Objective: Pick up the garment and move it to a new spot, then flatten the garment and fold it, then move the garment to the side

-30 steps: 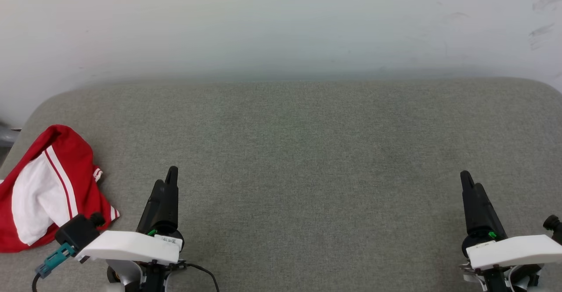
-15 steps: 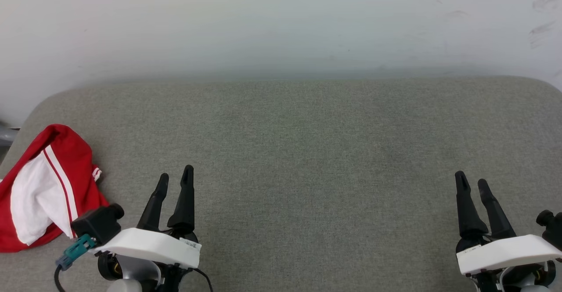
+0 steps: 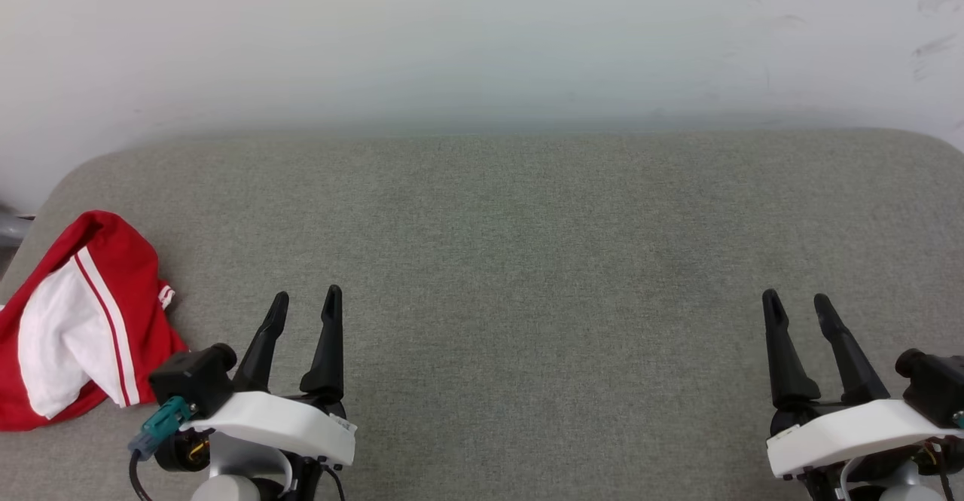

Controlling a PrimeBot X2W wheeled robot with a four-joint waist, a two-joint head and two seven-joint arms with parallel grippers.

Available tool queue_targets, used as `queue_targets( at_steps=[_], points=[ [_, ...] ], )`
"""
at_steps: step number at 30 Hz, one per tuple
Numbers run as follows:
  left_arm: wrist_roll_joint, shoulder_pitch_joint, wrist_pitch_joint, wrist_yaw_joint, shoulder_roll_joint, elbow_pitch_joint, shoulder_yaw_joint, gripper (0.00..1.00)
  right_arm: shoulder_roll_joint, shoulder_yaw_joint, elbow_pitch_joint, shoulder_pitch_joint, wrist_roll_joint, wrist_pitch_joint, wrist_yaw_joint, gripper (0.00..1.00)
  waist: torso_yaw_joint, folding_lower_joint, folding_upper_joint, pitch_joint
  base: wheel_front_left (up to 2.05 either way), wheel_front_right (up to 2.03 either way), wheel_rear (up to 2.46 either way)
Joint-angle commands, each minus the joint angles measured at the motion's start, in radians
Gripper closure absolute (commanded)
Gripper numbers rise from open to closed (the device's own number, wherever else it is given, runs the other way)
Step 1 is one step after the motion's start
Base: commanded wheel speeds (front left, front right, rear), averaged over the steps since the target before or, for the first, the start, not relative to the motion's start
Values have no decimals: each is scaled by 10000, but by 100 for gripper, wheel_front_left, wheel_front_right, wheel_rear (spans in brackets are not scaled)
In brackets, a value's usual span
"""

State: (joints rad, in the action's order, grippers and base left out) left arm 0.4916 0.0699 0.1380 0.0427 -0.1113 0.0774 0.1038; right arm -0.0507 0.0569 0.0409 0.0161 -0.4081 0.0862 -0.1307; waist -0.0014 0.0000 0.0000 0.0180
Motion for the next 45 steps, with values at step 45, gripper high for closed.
queue_targets(
  at_steps=[45],
  points=[
    [-3355,100,1080,100,220,111,57,0,7,-127,-1018,-554,3500,210,1,0,417,0,0,28,0,0,0]
  ],
)
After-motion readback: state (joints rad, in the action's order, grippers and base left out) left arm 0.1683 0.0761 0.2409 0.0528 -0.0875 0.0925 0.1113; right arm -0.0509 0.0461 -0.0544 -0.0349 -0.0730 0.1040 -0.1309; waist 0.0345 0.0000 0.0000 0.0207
